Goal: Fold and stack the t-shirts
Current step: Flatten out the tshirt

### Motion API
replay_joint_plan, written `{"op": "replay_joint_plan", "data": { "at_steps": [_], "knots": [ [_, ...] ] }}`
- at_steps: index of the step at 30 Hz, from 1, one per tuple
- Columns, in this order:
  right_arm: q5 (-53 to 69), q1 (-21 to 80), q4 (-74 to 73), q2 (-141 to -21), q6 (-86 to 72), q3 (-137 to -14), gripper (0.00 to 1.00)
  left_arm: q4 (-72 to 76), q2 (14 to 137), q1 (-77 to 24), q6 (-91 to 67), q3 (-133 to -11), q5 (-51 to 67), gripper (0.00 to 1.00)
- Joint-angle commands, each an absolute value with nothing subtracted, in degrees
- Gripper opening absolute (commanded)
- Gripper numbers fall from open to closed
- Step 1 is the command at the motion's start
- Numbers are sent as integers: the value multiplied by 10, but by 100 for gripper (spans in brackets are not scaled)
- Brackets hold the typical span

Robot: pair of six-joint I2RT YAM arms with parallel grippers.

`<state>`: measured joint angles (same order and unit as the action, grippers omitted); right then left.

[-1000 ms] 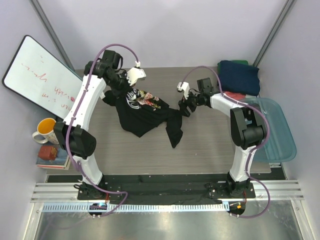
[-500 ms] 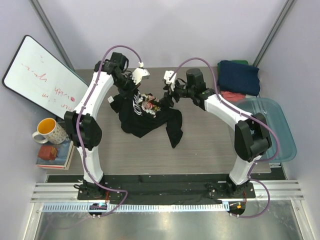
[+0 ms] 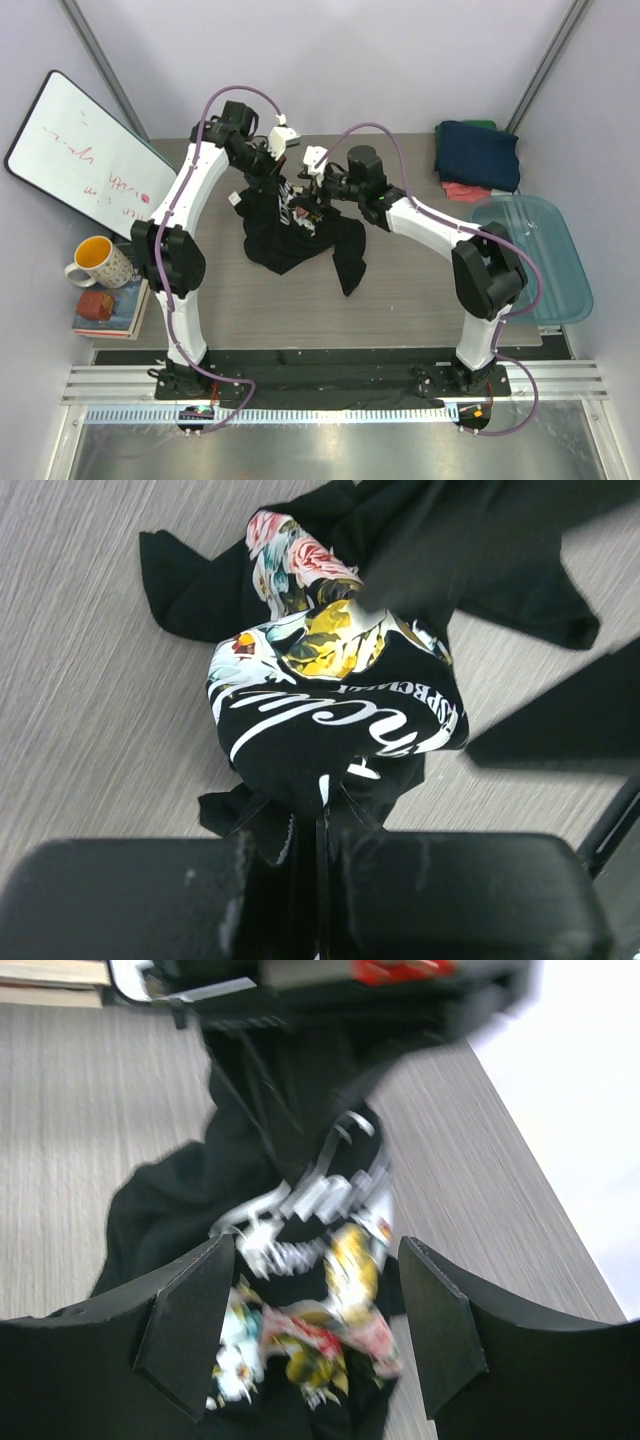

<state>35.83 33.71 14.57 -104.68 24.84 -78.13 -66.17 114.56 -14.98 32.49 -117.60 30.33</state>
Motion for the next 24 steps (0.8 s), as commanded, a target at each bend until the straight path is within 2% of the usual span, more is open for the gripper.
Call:
{"op": "replay_joint_plan", "data": {
  "at_steps": [1, 3, 6, 7, 9, 18, 19, 20, 21, 22, 24],
  "knots": [
    [352, 352, 206, -1056, 237, -799, 71, -622, 1145, -150, 286, -1190, 351, 0],
    [352, 356, 205, -1063, 239, -806, 70, -615, 1144, -150, 280, -1187, 355, 0],
    [349, 359, 205, -1070, 251, -813, 55, -607, 1146, -150, 272, -1187, 362, 0],
    [342, 365, 204, -1070, 256, -815, 34, -609, 1147, -150, 272, -1187, 365, 0],
    [310, 371, 204, -1074, 272, -817, 2, -610, 1148, -150, 272, -1187, 375, 0],
    [272, 375, 174, -1040, 369, -801, 1, -621, 1138, -149, 290, -1180, 424, 0],
    [272, 374, 156, -1030, 404, -797, 1, -621, 1137, -147, 291, -1180, 429, 5],
    [274, 371, 145, -1009, 422, -789, 1, -621, 1135, -143, 290, -1179, 432, 22],
    [277, 368, 131, -998, 439, -788, 1, -613, 1129, -140, 288, -1176, 439, 86],
    [279, 365, 100, -987, 463, -787, 1, -602, 1122, -135, 275, -1165, 439, 99],
    [295, 342, 60, -951, 472, -798, 1, -564, 1113, -120, 265, -1151, 435, 100]
  ]
}}
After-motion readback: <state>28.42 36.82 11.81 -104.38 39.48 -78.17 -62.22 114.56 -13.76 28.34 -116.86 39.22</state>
